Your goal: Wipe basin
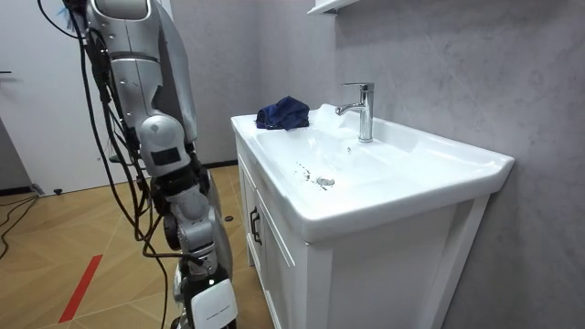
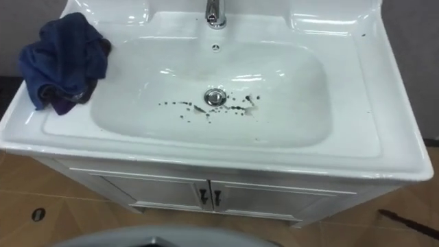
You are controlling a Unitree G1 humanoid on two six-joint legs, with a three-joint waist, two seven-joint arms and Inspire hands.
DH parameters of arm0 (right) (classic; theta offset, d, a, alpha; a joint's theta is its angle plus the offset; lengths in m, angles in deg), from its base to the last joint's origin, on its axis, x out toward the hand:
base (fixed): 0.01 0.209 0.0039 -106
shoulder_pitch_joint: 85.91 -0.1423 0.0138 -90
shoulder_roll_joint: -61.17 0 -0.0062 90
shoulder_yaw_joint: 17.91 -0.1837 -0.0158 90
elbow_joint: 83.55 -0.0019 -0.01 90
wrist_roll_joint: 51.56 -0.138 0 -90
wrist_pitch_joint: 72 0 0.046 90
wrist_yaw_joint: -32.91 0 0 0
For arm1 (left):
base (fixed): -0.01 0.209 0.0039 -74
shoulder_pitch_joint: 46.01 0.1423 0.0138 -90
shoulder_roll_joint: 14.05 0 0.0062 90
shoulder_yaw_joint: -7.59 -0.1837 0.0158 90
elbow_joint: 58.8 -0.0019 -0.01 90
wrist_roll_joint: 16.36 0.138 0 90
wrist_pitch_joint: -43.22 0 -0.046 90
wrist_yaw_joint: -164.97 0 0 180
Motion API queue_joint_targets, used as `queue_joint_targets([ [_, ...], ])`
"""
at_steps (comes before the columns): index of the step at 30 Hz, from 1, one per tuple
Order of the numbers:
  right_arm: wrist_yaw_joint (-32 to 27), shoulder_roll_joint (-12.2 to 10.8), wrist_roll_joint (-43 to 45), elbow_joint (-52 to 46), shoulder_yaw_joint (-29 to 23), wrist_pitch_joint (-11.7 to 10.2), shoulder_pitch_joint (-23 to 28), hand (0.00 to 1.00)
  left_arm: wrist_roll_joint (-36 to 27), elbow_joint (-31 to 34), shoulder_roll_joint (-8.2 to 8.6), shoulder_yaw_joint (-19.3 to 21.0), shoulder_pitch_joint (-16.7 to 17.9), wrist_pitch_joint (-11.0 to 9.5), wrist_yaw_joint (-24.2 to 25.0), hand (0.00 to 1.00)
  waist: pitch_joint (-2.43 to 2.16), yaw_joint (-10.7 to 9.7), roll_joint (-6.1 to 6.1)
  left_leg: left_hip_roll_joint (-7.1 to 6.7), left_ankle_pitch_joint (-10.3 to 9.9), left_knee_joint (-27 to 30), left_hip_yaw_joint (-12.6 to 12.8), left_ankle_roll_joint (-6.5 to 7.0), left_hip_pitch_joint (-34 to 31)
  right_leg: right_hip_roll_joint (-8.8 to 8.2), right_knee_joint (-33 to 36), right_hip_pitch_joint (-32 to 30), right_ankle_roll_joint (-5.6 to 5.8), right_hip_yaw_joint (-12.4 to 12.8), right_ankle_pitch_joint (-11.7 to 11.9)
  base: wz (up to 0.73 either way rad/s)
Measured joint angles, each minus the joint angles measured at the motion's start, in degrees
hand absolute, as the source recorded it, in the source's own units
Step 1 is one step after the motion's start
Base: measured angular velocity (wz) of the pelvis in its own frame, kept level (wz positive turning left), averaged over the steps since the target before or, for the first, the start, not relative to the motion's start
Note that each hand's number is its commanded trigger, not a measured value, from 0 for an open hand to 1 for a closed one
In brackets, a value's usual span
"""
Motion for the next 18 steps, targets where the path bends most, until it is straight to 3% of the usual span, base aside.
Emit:
queue_joint_targets([
  [7,-2.62,1.78,-4.29,-1.78,-2.95,-3.53,-1.33,0.00,-4.22,7.72,-0.22,6.40,0.05,-3.71,-10.19,0.00,-0.28,1.95,1.16,-0.35,0.09,0.26,-1.90,-0.09,-0.41,-0.22,-0.21,0.53,0.03,-1.47,-0.24,0.15],
  [9,-2.62,1.78,-5.09,-3.47,-3.84,-4.18,-0.87,0.00,-4.48,14.01,-0.49,8.63,0.89,-4.49,-14.01,0.00,-0.29,2.28,1.45,-0.42,0.25,0.05,-2.35,-0.18,-0.68,-0.24,-0.73,0.53,0.02,-1.84,-0.24,0.08],
  [14,-3.20,1.93,-5.49,-4.46,-3.83,-5.96,0.00,0.00,-5.94,23.77,-1.44,8.88,1.34,-8.72,-21.93,0.00,-0.22,3.32,2.36,-0.55,0.27,-0.08,-2.31,-0.17,-0.98,-0.32,-0.94,0.37,0.09,-1.96,-0.21,0.01],
  [17,-3.76,1.97,-5.43,-5.80,-3.85,-6.70,0.89,0.00,-6.03,29.71,-1.51,8.93,1.43,-10.50,-25.53,0.00,-0.75,3.12,2.85,-0.66,0.31,0.15,-2.34,-0.12,-1.48,-0.47,-0.86,-0.21,0.18,-2.08,-0.27,0.00],
  [18,-3.99,1.98,-5.29,-7.01,-3.87,-7.12,1.50,0.00,-6.05,32.19,-1.65,8.84,1.34,-11.35,-27.07,0.00,-0.71,3.05,2.74,-0.69,0.34,0.19,-2.38,-0.09,-1.57,-0.50,-0.86,-0.32,0.19,-2.08,-0.27,0.00],
])
